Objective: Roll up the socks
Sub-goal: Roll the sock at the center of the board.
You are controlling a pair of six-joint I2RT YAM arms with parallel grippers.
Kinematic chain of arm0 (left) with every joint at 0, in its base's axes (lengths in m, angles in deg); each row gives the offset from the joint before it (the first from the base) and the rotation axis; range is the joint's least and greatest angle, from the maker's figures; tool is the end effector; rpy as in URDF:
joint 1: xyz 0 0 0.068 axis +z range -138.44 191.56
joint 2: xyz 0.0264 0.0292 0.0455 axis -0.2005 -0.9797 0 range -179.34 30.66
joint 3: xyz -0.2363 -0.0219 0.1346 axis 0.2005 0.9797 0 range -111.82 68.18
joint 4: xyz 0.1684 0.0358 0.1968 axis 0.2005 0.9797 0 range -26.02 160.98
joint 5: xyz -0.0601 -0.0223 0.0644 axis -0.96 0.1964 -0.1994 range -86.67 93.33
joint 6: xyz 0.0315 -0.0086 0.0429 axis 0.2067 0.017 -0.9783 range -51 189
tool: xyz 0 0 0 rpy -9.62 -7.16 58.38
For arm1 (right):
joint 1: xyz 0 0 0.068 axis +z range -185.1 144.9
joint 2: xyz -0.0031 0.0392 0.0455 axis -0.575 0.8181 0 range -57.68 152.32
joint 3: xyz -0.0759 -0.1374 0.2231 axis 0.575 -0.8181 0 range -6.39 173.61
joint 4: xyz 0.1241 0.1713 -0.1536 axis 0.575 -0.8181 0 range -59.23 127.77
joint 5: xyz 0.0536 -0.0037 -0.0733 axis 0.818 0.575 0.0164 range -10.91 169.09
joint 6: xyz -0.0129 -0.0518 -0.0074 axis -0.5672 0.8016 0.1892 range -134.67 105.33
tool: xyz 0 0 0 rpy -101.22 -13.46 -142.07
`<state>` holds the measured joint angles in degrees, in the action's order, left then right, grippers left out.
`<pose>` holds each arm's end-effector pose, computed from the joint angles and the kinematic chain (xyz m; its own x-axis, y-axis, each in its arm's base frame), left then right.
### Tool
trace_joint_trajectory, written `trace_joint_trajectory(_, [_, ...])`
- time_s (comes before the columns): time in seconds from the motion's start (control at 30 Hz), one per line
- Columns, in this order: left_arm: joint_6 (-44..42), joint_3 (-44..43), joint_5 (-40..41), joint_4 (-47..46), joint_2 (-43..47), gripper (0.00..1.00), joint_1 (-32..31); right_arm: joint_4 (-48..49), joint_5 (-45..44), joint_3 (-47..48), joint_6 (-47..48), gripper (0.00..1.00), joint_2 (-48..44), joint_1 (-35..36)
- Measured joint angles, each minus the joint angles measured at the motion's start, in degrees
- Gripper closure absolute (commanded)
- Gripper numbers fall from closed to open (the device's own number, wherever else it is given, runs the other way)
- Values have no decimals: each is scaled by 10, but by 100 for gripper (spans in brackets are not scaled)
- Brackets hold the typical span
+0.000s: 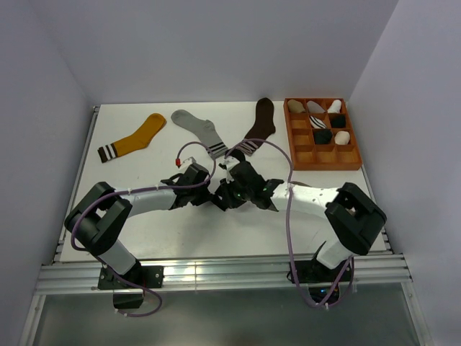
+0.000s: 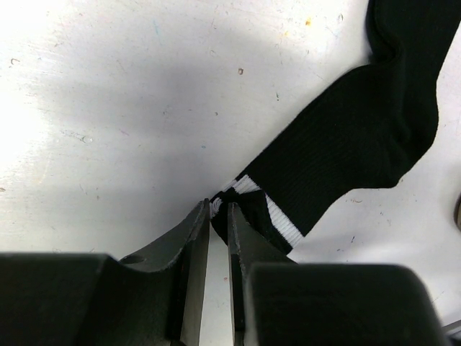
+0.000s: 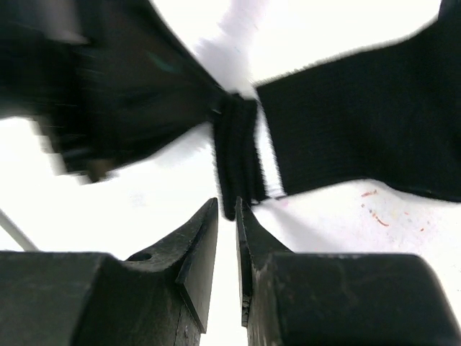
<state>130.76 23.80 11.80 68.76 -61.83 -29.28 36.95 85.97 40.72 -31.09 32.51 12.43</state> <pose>0.2346 -0.1959 0.1478 -0.7961 -0.4635 -0.3891 -0.2571 0.8411 -0.4759 0.2127 0.2387 0.1783 -0.6725 -0.3192 -0.6677 -0.6260 0.7265 0.2833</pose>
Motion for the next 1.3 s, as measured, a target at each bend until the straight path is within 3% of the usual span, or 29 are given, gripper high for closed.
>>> trace_joint_trajectory(0.2, [0,0,0,0,0,80,0,8,-3,0,8,75,-31,24])
trace_joint_trajectory(0.93, [4,0,0,2,0,80,0,15,-45,5,26,75,32,45])
trace_joint_trajectory(1.3, [4,0,-1,2,0,80,0,31,-56,6,32,69,50,48])
